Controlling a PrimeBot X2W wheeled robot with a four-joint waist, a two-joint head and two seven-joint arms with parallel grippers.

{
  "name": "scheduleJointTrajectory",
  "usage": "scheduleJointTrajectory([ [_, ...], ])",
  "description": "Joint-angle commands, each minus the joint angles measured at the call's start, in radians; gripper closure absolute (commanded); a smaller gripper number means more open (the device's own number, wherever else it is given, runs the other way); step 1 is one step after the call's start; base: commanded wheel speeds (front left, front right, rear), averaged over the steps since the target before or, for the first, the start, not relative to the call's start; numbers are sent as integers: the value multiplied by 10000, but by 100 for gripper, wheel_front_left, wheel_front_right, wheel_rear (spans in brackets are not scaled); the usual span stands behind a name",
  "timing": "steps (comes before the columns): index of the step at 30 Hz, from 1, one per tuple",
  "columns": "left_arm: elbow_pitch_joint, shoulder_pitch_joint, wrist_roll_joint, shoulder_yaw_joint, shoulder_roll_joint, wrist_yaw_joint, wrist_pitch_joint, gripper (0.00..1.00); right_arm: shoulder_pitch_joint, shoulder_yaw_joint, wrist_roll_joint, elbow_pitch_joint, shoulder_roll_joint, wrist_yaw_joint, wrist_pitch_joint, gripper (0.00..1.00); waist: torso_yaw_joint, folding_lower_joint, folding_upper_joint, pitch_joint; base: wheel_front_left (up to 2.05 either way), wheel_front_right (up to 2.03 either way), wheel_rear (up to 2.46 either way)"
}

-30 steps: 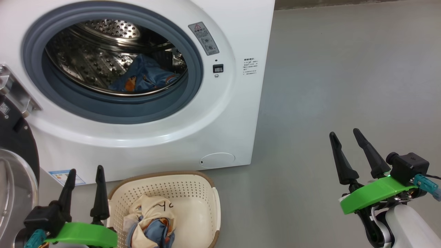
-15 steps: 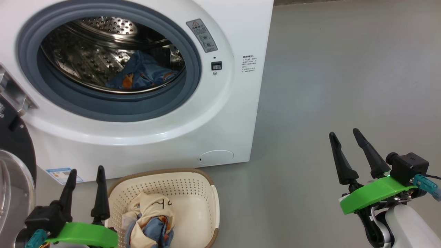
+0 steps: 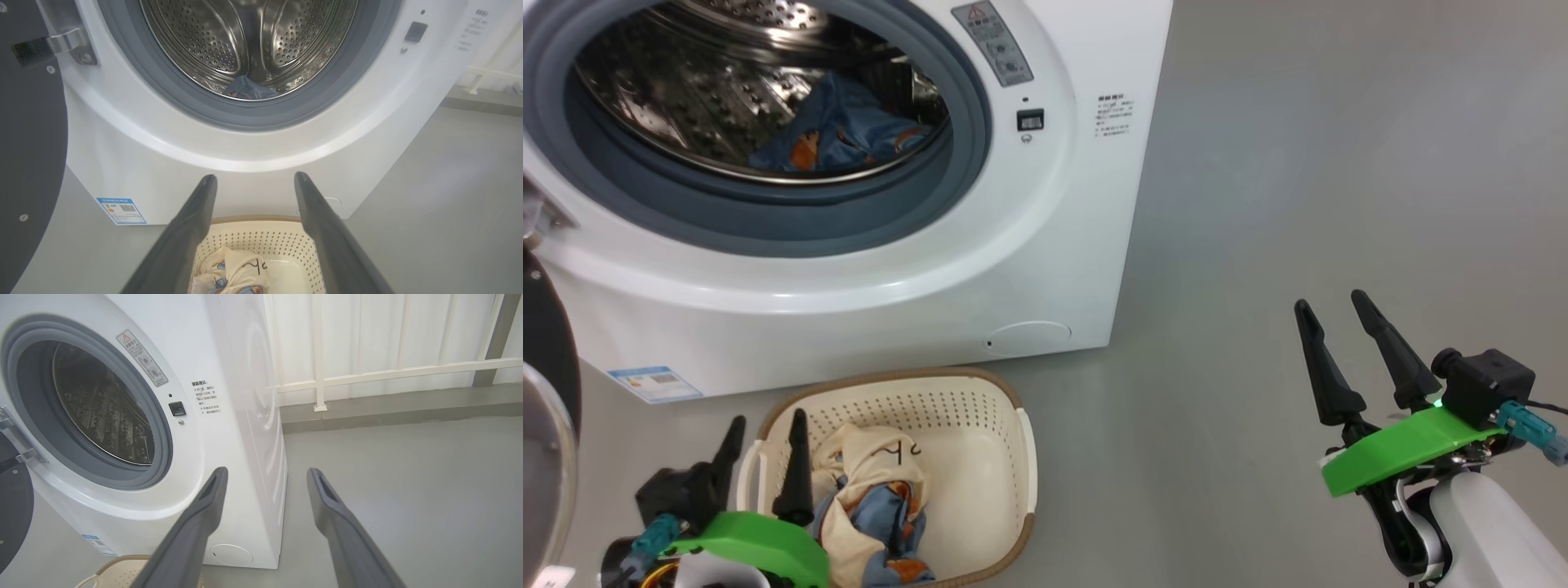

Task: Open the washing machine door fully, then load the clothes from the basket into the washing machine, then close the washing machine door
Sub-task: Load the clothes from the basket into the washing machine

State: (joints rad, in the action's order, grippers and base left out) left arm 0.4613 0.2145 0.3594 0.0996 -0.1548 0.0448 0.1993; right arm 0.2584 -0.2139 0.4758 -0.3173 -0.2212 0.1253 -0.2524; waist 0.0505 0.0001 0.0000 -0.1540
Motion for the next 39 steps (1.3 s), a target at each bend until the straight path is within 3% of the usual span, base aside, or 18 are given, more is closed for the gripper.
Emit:
scheduleJointTrajectory([
  [1, 193, 495, 47, -198, -132, 86, -66, 0, 323, -202, -50, 278, -65, 54, -94, 0, 109, -1, 0, -359, 0, 0, 0],
  [15, 3764, 2563, 176, 420, -276, 627, -500, 0, 1134, -207, -175, 558, 95, 54, -94, 0, 491, -1, 0, -2382, 0, 0, 0],
  [26, 6347, 4187, 192, 886, -520, 795, -918, 0, 1759, -226, -305, 768, 166, 54, -94, 0, 853, -1, 0, -3771, 0, 0, 0],
  [39, 7920, 5925, 442, 942, -942, 827, -1555, 0, 2368, -279, -499, 1131, 218, 54, -94, 0, 1214, -1, 0, -5727, 0, 0, 0],
])
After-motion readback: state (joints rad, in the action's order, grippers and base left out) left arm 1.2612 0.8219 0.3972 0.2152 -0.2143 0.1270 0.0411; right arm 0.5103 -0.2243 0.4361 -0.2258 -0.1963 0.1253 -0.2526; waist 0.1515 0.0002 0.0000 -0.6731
